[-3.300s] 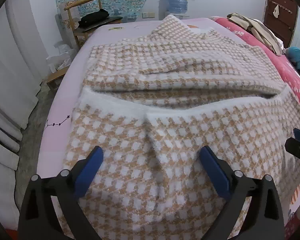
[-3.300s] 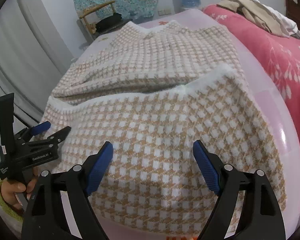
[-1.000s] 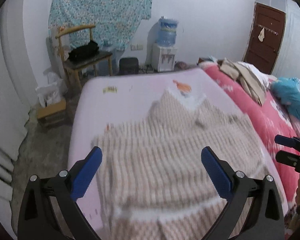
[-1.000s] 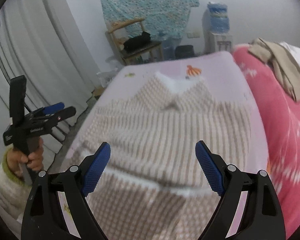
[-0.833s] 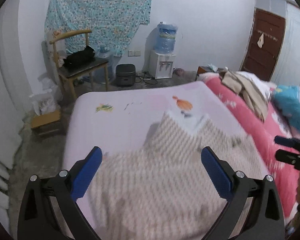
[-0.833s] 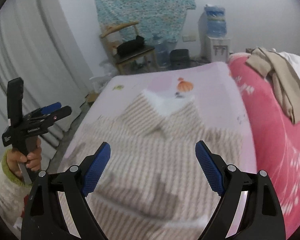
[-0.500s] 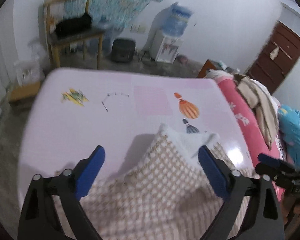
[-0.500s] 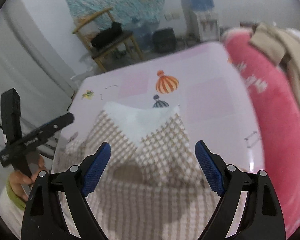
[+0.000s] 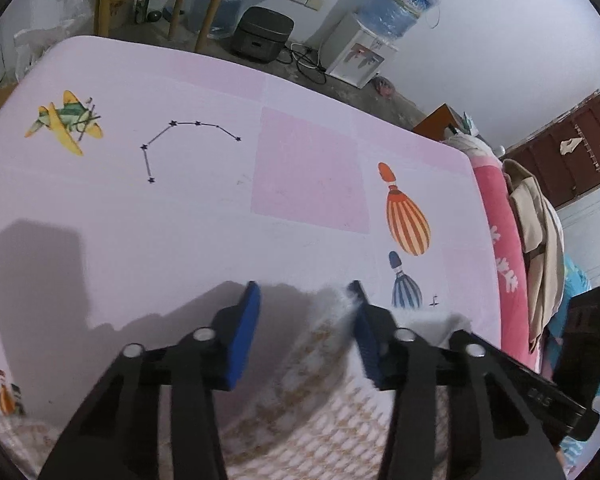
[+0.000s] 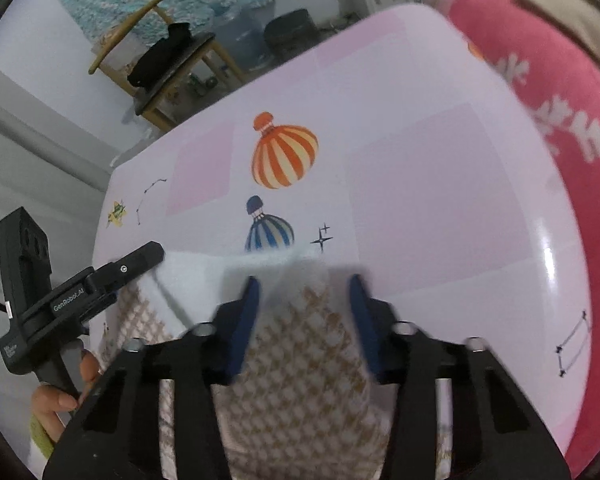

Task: Fold large clothes
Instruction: 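Move both tools to the coat collar and grasp its white edge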

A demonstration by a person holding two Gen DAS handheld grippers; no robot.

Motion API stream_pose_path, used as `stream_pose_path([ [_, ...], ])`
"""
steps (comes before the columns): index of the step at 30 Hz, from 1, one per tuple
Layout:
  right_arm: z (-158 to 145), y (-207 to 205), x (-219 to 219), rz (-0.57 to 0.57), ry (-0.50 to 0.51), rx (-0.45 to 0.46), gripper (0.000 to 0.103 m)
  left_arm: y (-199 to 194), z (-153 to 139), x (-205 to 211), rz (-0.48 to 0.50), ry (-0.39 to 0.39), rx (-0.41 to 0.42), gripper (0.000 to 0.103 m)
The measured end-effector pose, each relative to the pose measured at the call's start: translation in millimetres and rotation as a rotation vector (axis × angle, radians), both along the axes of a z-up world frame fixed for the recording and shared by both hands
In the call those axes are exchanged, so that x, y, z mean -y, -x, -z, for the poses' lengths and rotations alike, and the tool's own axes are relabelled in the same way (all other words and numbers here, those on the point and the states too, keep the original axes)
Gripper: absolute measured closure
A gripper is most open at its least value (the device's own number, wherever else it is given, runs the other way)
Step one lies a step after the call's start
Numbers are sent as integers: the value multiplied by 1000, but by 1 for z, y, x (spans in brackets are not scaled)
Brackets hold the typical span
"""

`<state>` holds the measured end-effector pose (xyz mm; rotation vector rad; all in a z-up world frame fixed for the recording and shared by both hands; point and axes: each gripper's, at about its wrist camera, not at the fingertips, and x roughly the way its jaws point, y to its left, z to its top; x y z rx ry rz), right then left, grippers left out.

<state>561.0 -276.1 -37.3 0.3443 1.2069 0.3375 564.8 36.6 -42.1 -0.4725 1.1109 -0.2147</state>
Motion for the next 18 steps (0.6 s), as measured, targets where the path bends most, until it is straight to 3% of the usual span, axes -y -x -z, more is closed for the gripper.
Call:
stream_pose_path([
  [1,1,0,2,-2,-12,-4,79,0,-1,1,8,11,7,77],
  [3,-4,4,3,-14,-13,14,91,4,-9,5,35,2,37,83],
  [5,-16,14,5,-33,-25,50,93,9,-18,8,68,-13,68,90],
  [11,-61,59,9,-107,-59,153,95,49,-63,8,191,-29,180,93],
  [14,-83,98,1,-190,-14,232,95,92,-86,3,289,-39,247,93],
  [18,-89,166,-8,-331,103,325,94,149,-87,-2,410,-59,288,93],
])
